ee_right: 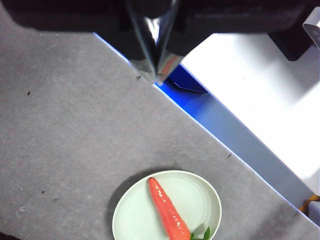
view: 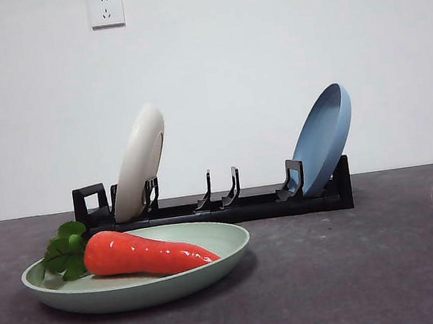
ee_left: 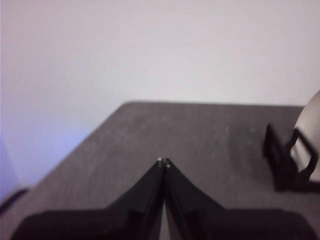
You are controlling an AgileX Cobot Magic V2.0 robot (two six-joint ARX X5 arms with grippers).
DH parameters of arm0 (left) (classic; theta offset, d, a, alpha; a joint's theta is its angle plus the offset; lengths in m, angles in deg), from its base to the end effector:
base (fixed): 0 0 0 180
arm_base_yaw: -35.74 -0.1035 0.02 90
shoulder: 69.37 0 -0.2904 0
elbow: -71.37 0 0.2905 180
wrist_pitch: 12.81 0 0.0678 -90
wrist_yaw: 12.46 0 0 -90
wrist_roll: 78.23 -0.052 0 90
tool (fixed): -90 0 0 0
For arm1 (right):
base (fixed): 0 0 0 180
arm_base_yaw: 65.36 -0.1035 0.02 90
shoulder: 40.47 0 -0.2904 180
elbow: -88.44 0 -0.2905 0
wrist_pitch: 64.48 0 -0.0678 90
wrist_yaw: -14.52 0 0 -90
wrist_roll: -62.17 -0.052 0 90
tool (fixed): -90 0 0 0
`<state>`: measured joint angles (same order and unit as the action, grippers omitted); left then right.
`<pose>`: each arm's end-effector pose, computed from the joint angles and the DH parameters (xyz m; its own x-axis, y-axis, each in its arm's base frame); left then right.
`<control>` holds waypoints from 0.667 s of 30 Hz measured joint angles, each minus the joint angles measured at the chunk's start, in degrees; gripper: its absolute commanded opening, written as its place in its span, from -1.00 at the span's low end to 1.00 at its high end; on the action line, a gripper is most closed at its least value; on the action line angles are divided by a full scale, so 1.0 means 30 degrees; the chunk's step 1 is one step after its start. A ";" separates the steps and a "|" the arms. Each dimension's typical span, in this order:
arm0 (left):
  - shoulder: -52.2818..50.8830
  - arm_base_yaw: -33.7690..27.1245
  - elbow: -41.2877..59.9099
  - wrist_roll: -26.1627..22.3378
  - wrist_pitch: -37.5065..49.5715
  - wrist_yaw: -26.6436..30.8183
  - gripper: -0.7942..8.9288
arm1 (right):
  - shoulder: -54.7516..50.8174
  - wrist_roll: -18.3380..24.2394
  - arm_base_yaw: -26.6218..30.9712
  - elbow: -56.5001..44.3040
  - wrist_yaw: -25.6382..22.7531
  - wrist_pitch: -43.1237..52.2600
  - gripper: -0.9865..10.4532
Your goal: Take the green plate from the plate rack,put the plate on the table,take the carrot from the table,put the carrot in the plate
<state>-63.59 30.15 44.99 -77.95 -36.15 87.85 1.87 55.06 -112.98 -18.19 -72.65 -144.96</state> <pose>0.1203 0.0211 0.2293 0.9606 0.2738 -0.0470 -0.2740 0.9617 0.0037 0.0872 0.0993 0.3579 0.4012 0.5129 -0.7589 -0.6902 0.7140 0.1177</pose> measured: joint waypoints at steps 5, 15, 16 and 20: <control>-0.1683 -0.0386 0.2652 0.0780 -0.0007 0.0000 -0.84 | 0.0007 0.0000 0.0000 0.0000 0.0000 0.0000 -0.83; -0.1836 -0.0481 0.4255 0.1384 -0.0029 -0.0015 -0.84 | 0.0007 0.0000 0.0000 0.0000 0.0000 0.0000 -0.83; -0.1829 -0.0481 0.4320 0.1464 0.0015 -0.0095 -0.84 | 0.0000 0.0007 0.0000 0.0000 0.0000 0.0000 -0.83; -0.1836 -0.0481 0.4328 0.1872 0.0007 -0.0153 -0.84 | 0.0007 0.0000 0.0000 0.0000 0.0000 0.0000 -0.83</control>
<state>-69.10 28.71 57.97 -72.34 -36.13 87.39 1.90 55.06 -112.98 -18.19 -72.65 -144.96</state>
